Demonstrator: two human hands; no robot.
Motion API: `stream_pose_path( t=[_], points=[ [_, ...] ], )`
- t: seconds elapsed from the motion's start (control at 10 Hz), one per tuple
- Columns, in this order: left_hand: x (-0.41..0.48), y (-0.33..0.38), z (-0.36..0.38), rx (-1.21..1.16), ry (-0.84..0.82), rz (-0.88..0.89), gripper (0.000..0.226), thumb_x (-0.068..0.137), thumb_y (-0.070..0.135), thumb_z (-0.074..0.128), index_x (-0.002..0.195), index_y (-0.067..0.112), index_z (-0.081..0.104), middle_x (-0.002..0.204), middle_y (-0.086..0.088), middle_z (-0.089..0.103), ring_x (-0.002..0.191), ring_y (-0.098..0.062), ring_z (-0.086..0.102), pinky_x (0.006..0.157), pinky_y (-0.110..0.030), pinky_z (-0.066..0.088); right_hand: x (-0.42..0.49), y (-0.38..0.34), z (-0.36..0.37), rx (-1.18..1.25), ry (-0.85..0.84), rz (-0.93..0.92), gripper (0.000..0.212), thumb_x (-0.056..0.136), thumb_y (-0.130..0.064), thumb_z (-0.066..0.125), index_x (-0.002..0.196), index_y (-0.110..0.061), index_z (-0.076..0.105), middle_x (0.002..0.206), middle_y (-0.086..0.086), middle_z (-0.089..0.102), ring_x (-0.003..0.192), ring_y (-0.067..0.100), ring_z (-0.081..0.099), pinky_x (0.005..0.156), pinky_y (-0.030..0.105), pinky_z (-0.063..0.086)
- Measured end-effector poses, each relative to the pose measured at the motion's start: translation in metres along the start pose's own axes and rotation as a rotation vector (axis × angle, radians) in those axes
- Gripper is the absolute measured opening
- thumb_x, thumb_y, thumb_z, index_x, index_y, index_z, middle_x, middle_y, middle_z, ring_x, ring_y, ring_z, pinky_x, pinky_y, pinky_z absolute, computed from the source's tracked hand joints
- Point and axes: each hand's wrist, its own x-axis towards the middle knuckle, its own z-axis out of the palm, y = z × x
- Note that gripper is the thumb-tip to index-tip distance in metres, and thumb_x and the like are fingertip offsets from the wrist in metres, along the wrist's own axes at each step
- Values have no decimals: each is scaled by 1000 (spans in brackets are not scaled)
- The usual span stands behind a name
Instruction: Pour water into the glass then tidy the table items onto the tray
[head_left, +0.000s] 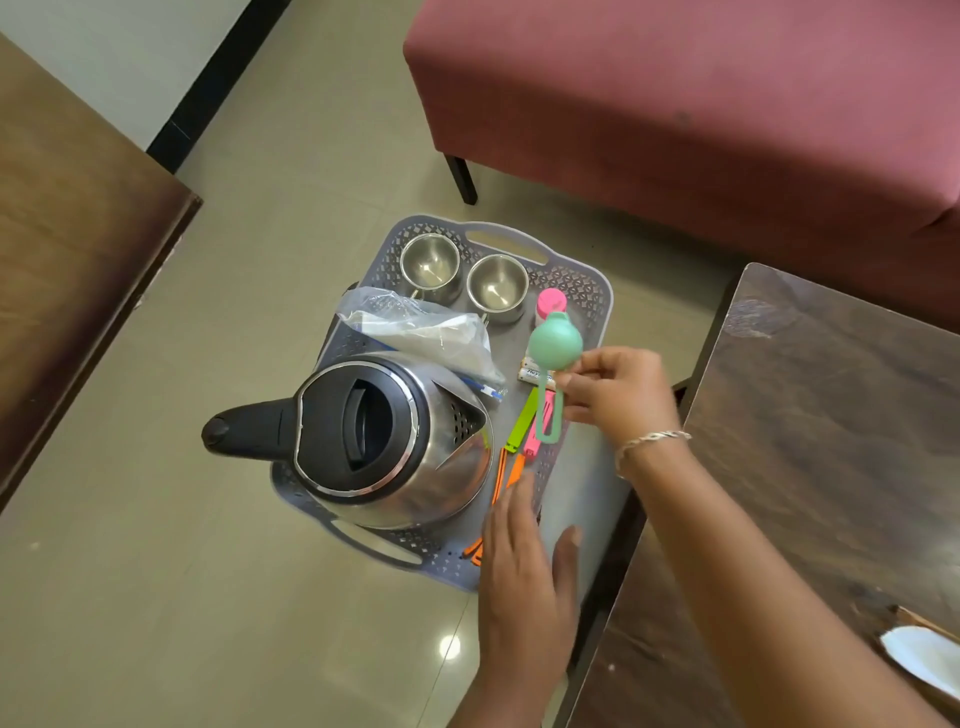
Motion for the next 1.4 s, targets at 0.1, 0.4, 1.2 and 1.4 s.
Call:
stream_pose_path(
  t=[0.1,0.4,1.2,1.4],
  points=[
    [-4,-12,1,112,3,-61,77,87,67,9,136,15,40,132,-7,53,121,-23,52,91,-34,48,17,7,26,-142,68,20,25,74,-3,66,52,-10,55,65,20,64,67,36,64,70,47,55],
    [0,-31,-7,147,-9,-40,68,88,66,7,130,23,40,130,-3,53,120,-16,50,91,-24,40,55,14,71,-511,288,52,21,83,-4,51,99,0,63,105,22,65,100,39,58,74,37,44],
    [5,-31,-4,245,-57,52,68,92,58,14,126,10,49,126,-5,52,119,-18,46,97,-31,42,42,14,46,-747,158,-246,26,88,-9,49,112,-1,53,114,20,57,104,37,53,80,38,41],
    [-5,-5,3,379,3,156,56,94,46,27,125,5,48,126,-16,56,124,-28,41,100,-46,44,-10,36,-14,-719,315,-627,28,66,9,62,94,2,61,92,24,58,79,42,57,64,42,50]
  ],
)
